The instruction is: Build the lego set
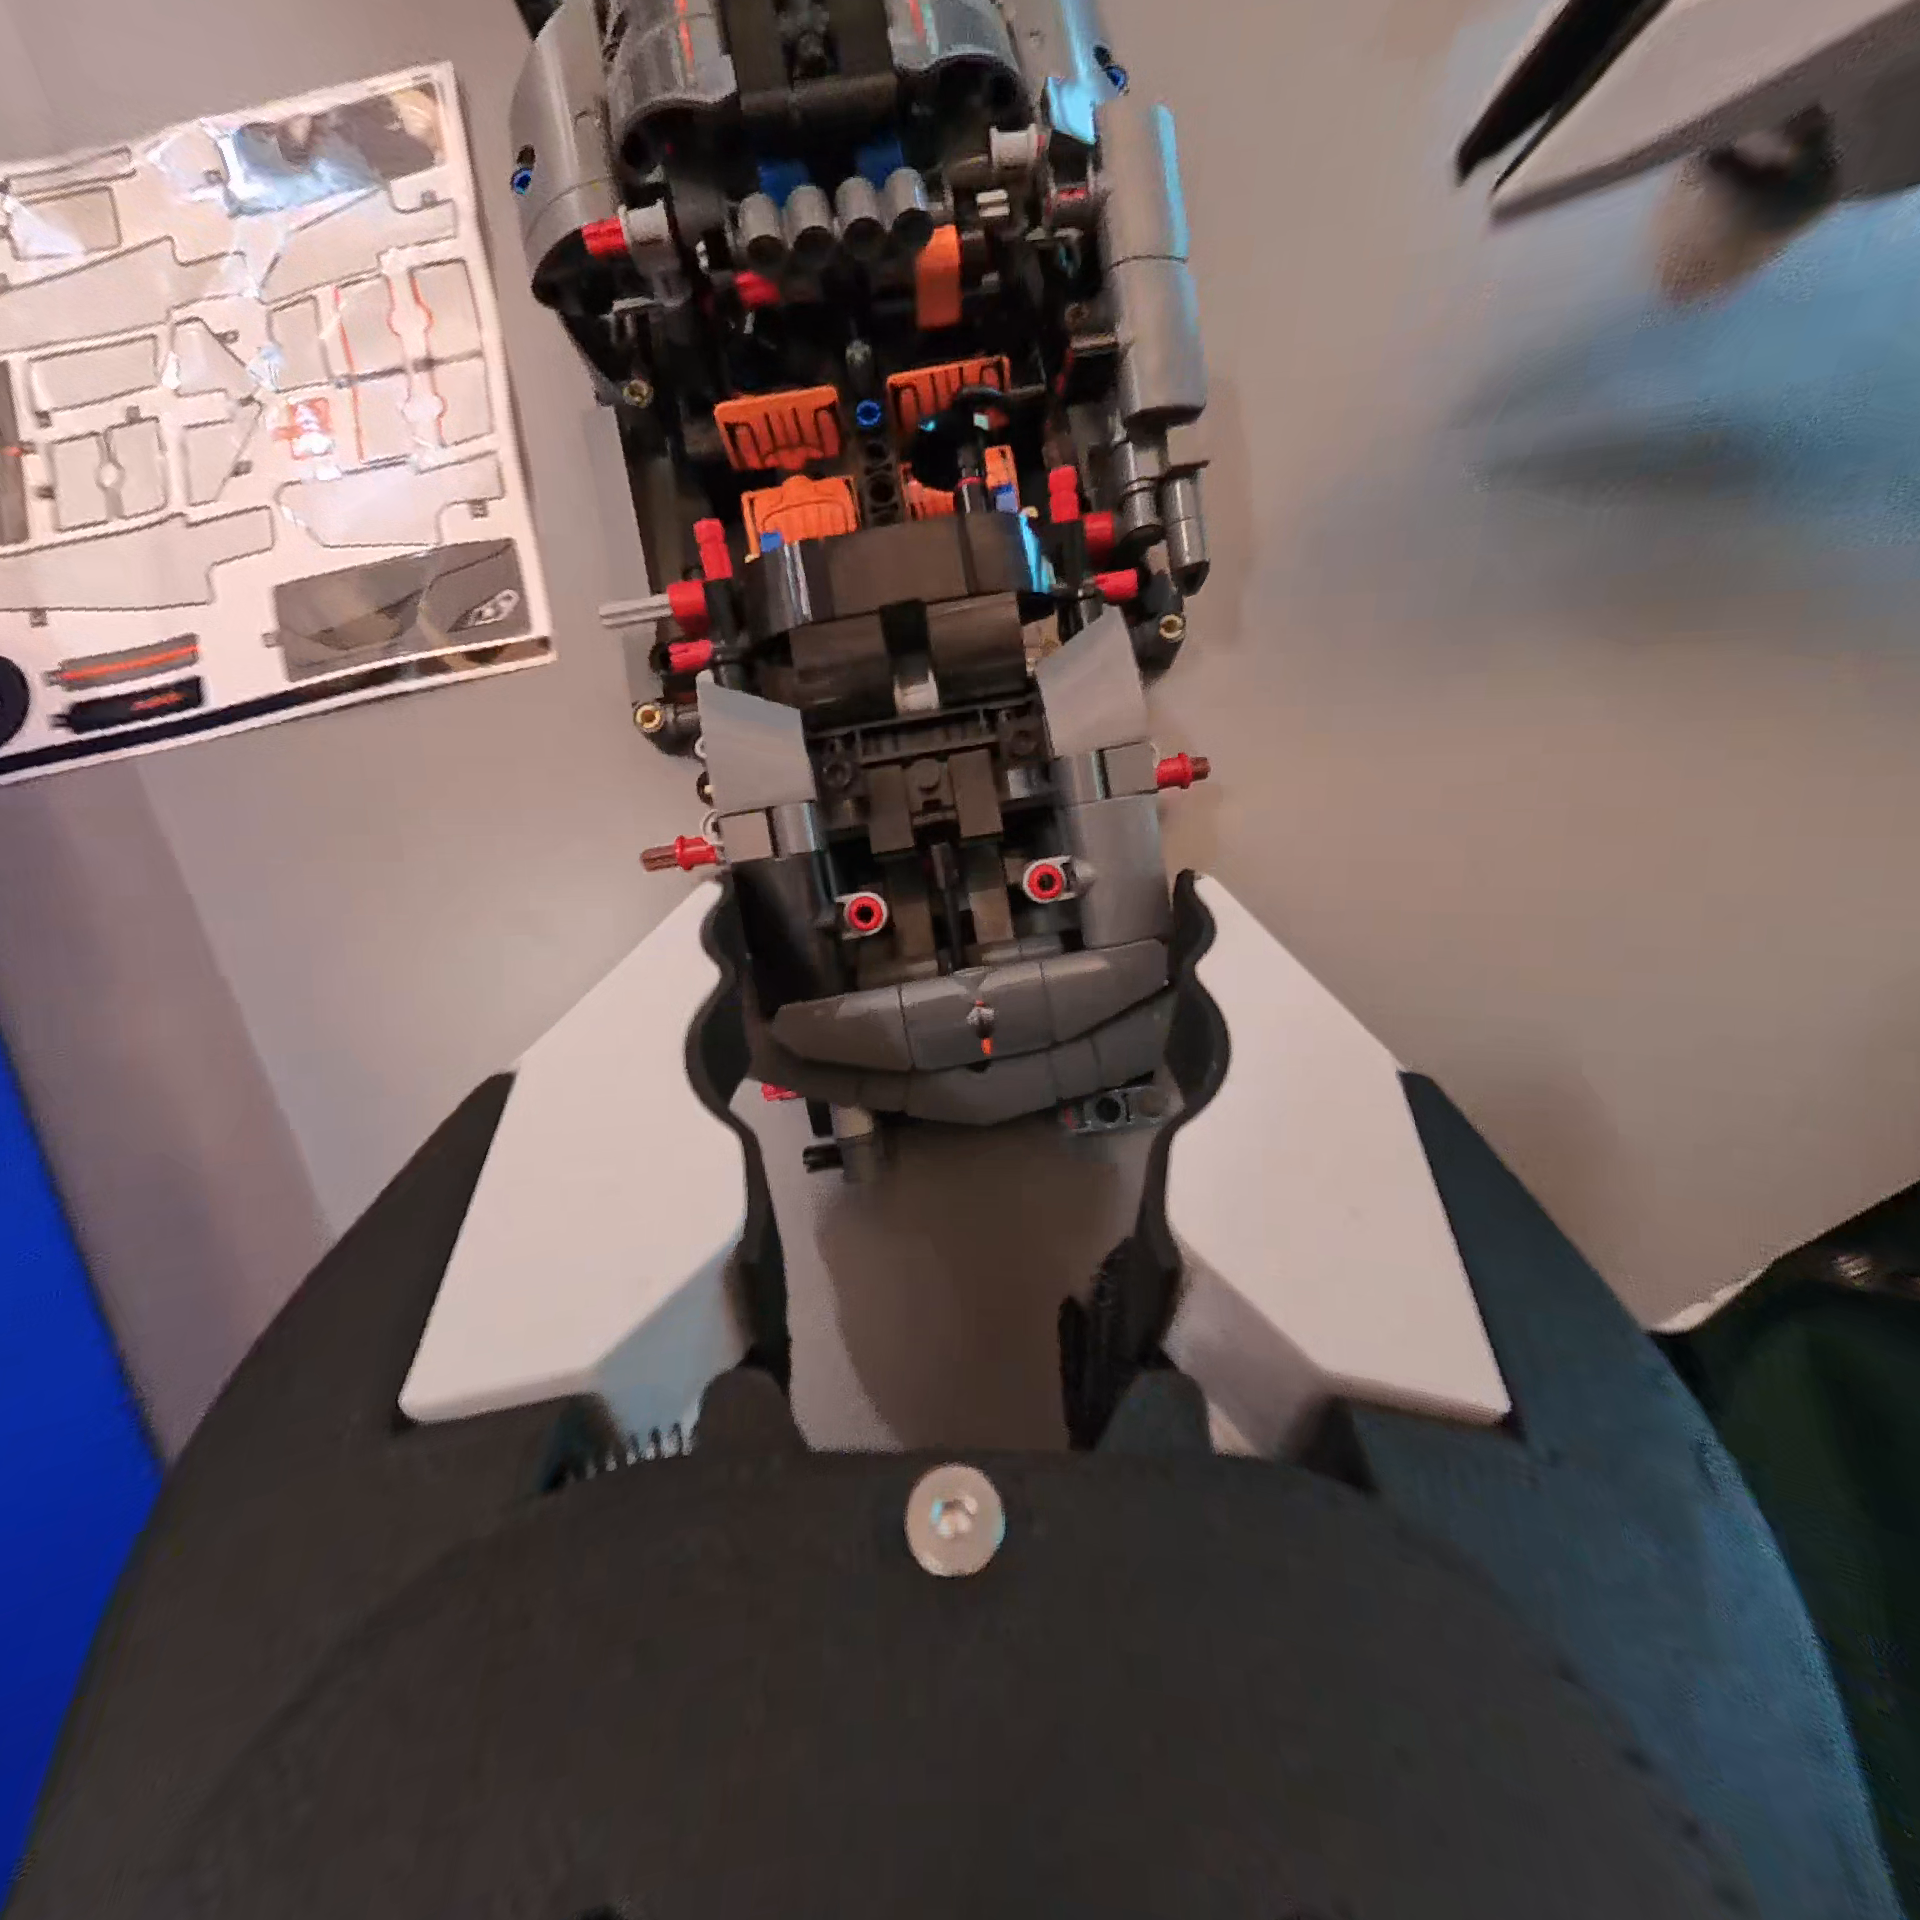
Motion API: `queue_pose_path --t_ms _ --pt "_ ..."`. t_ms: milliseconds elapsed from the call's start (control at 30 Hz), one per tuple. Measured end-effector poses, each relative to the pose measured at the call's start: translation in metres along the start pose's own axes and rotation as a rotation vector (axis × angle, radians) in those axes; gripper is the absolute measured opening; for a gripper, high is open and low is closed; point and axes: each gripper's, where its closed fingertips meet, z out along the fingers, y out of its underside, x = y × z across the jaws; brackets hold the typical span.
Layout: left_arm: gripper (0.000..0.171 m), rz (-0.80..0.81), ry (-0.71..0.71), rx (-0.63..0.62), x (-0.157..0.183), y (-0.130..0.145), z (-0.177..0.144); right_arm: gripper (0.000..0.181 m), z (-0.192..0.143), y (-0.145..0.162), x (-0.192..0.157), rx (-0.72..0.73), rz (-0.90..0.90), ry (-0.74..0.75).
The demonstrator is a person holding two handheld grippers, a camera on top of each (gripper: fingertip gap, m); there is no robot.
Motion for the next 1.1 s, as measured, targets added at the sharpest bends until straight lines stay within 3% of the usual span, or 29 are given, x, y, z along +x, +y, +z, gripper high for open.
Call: queue_pose_path --t_ms 233,333,467,633,867,1000,1100 --pt "0.078 0.011 -0.015 -0.049 -0.044 0.01 -0.012 0.006 -0.01 0.002 0.007 0.082 0.028 -0.01" --pt "0.08 0.014 -0.087 -0.007 -0.053 -0.004 -0.025 0.006 -0.011 0.006 0.01 0.09 0.036 0.003" --pt "0.065 0.115 -0.107 0.089 -0.024 -0.044 -0.025 0.005 -0.02 -0.005 0.011 0.157 0.034 0.009" --pt "0.058 0.198 -0.061 0.059 0.014 -0.065 0.018 0.005 -0.023 -0.006 0.01 0.183 0.046 -0.001" --pt "0.041 0.22 -0.118 0.002 0.012 -0.068 0.047 0.004 -0.024 -0.009 0.007 0.199 0.049 -0.015" --pt "0.019 0.221 -0.166 0.017 0.004 -0.072 0.049 0.004 -0.023 -0.009 0.005 0.199 0.048 -0.023" --pt "0.016 0.236 -0.139 0.025 0.005 -0.071 0.049 0.004 -0.022 -0.009 0.004 0.195 0.051 -0.029"
